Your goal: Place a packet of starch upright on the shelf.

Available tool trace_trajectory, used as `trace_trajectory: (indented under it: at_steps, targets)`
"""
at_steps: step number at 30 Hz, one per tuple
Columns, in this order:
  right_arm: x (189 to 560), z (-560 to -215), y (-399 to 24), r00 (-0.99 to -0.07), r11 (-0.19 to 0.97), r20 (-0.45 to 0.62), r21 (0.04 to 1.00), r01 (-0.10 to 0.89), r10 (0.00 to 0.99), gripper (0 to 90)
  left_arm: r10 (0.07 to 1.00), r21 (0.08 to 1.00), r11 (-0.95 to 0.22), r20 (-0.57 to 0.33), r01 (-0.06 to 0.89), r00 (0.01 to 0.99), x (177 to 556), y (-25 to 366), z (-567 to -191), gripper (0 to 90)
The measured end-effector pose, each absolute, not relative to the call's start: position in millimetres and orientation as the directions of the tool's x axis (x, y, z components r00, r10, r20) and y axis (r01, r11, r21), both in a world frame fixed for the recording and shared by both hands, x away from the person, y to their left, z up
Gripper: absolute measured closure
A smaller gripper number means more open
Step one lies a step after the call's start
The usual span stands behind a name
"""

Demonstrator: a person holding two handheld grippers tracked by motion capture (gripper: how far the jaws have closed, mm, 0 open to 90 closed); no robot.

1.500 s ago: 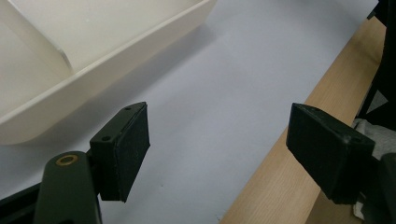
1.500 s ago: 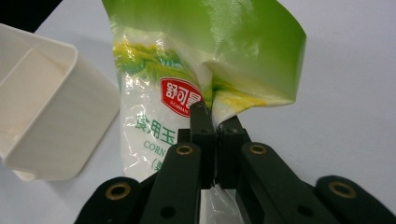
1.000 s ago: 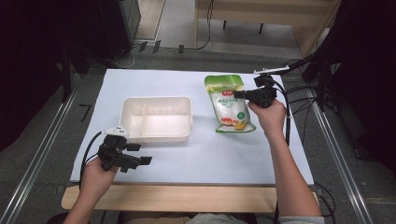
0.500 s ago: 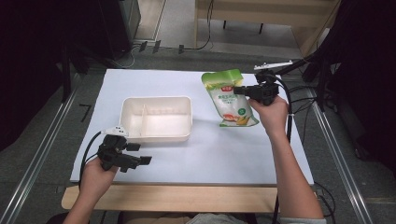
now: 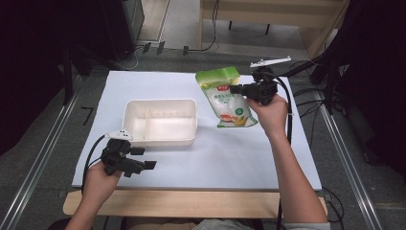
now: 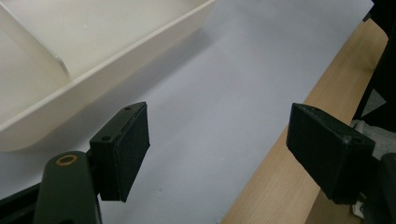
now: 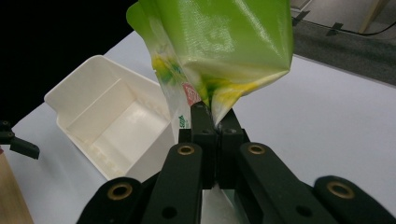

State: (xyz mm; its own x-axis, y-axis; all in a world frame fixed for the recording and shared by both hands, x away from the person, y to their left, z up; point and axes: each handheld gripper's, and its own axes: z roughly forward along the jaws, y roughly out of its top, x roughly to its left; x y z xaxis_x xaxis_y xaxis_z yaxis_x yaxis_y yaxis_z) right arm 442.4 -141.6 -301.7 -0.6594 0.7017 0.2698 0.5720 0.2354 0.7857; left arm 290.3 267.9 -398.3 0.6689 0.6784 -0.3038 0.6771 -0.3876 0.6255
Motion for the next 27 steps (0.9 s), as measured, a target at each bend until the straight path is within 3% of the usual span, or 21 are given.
trace_trajectory:
  at_steps: [27]
  targets:
    - [450.5,-235.6,-82.8,-0.725,0.3,0.223,0.802,0.517,0.651,90.0,0.655,0.645,-0.377,-0.323,0.665,0.684,290.7,264.9,-399.1,22.2]
